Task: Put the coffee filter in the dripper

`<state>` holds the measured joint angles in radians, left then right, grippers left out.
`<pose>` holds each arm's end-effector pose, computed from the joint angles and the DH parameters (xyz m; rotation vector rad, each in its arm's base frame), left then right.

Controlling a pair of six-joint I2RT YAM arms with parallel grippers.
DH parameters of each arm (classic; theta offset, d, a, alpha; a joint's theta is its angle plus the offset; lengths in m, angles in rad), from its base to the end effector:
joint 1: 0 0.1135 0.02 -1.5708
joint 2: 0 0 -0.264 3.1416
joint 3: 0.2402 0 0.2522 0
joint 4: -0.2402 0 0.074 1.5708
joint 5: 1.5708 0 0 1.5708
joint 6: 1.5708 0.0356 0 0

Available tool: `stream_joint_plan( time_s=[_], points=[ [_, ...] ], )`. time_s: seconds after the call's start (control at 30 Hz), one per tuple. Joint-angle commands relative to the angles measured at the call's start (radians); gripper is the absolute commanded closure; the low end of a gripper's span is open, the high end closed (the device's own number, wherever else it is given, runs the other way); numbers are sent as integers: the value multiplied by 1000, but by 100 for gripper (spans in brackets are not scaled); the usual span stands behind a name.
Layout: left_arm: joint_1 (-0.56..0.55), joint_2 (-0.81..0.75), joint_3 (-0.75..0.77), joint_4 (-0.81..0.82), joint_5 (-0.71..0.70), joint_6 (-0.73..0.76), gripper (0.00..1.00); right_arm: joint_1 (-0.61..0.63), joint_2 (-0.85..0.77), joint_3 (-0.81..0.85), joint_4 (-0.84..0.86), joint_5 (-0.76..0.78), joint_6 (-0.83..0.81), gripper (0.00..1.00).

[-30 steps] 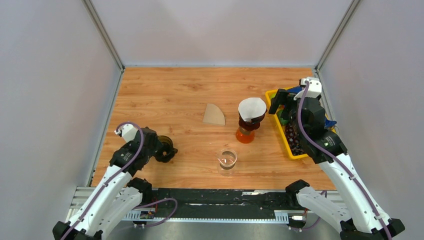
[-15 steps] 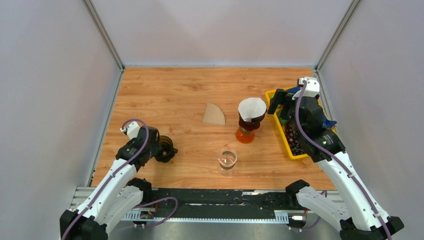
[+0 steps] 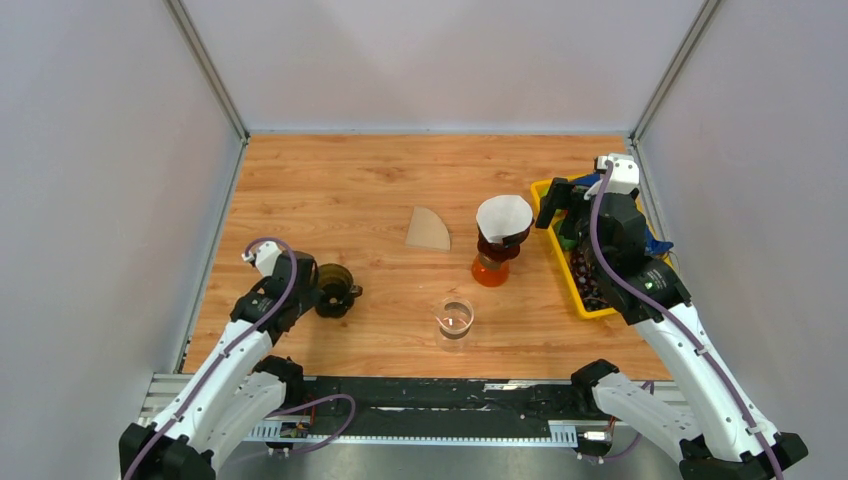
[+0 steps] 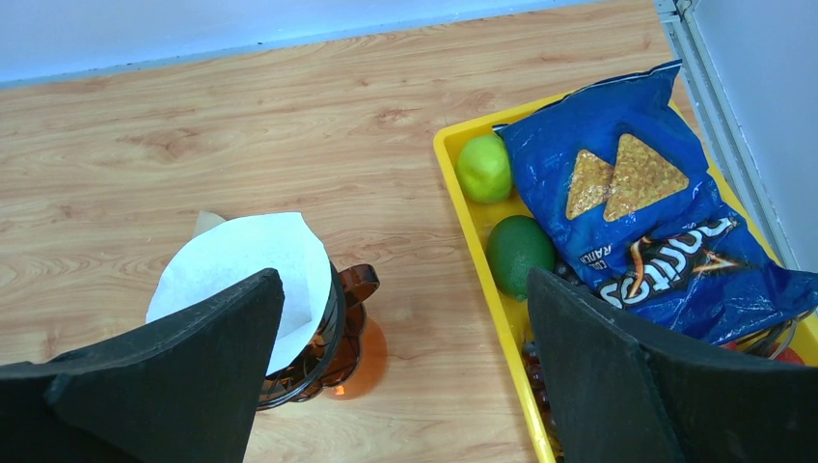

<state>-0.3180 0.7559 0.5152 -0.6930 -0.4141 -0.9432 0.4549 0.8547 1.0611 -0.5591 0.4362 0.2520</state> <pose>0.1408 -0.0313 0.2088 -0.8936 2.2259 -0.0593 0.1628 0.0629 0.3849 0.0981 1.8872 0.0626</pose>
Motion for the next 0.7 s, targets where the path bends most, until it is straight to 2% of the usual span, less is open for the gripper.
stream_joint_plan(
  time_s=[0.0, 0.07, 0.33, 0.57, 0.67],
  points=[
    [6, -7, 21, 17, 21, 43, 97, -5, -8, -3, 45, 14, -16, 0],
    [7, -7, 33, 23, 31, 61, 100, -5, -8, -4, 45, 14, -15, 0],
    [7, -23, 119, 103, 140, 170, 100, -5, -16, -6, 45, 17, -16, 0],
    [7, -11, 209, 225, 385, 273, 100, -4, -29, -15, 47, 19, -16, 0],
    [5, 1, 236, 299, 558, 286, 100, -5, -35, -18, 48, 19, -16, 0]
  ],
)
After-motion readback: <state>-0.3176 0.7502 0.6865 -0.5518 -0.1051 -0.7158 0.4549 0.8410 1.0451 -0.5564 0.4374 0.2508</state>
